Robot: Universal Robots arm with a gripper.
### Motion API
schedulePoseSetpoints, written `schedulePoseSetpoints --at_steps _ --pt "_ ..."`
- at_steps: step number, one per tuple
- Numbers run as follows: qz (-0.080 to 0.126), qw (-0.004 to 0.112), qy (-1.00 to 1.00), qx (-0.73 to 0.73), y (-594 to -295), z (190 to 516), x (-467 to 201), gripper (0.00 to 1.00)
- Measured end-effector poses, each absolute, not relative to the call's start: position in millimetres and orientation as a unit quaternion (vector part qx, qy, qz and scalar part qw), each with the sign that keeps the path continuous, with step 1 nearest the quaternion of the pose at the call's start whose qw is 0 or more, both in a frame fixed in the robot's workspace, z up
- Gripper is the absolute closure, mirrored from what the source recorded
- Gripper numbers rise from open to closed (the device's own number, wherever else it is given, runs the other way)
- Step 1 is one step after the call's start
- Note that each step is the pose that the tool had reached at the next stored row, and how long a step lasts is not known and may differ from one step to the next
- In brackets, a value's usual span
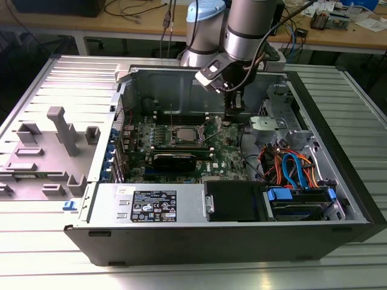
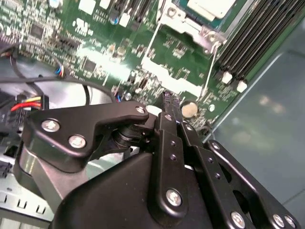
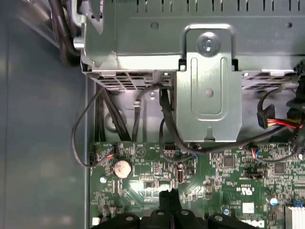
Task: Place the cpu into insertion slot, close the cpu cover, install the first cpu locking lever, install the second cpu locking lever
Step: 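Close the cpu cover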
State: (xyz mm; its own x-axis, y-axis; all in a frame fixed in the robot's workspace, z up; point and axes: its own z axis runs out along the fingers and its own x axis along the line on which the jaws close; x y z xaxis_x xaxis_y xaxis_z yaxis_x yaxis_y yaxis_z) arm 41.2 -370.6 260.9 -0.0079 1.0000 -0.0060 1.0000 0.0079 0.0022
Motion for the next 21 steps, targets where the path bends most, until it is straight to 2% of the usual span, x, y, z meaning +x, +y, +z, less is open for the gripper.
schedulePoseSetpoints --at_steps 10,21 --pt "-0.002 0.002 0.725 0.688 -370.7 243.4 40.4 0.89" --pt "-0.001 0.001 0.729 0.685 -370.7 242.1 30.3 0.89"
